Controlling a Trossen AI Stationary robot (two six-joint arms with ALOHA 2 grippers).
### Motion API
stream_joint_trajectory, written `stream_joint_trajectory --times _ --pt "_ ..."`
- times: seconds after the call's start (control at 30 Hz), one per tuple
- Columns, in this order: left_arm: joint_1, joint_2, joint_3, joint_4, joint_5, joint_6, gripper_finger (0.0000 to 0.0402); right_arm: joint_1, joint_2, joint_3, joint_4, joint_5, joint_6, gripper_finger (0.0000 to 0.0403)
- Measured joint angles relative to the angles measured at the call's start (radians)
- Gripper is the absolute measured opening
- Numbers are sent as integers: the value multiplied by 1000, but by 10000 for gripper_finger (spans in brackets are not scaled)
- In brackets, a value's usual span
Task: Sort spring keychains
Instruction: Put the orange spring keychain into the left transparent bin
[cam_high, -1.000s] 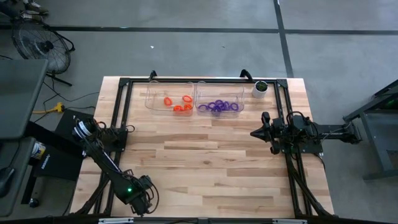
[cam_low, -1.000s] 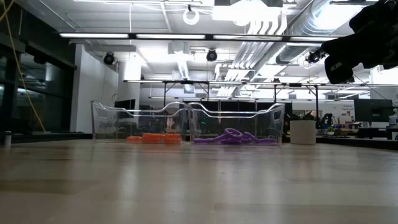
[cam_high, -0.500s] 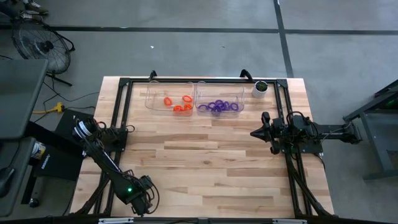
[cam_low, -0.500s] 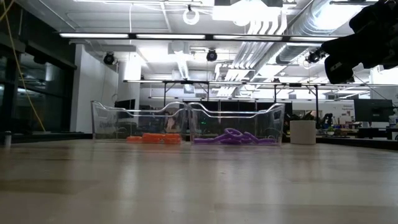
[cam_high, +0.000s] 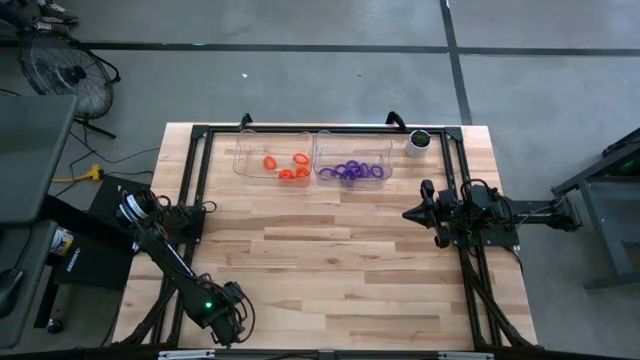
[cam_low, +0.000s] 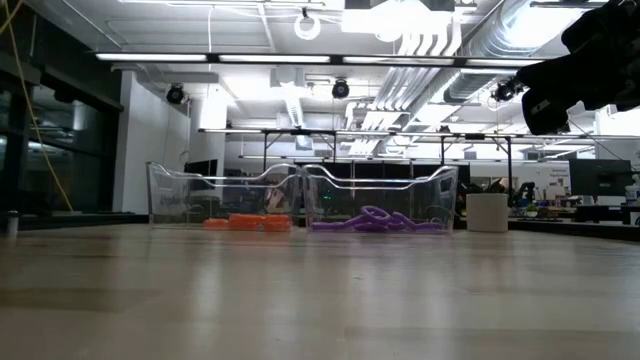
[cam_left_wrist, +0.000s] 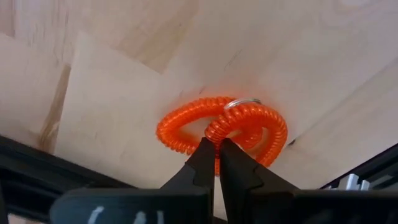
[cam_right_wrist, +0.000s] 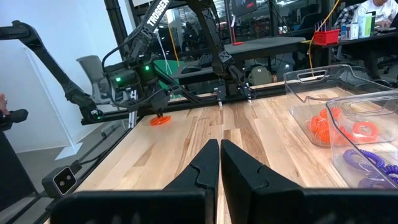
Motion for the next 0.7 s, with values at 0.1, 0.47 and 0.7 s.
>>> stream_joint_trajectory --times 0.1,0.47,0.7 --pt "0 -1 0 -14 18 -11 2 0 0 0 0 0 0 12" --pt "0 -28 81 -108 18 -37 1 0 0 0 0 0 0 12" --pt "0 -37 114 -106 5 -52 0 0 0 0 0 0 0 12"
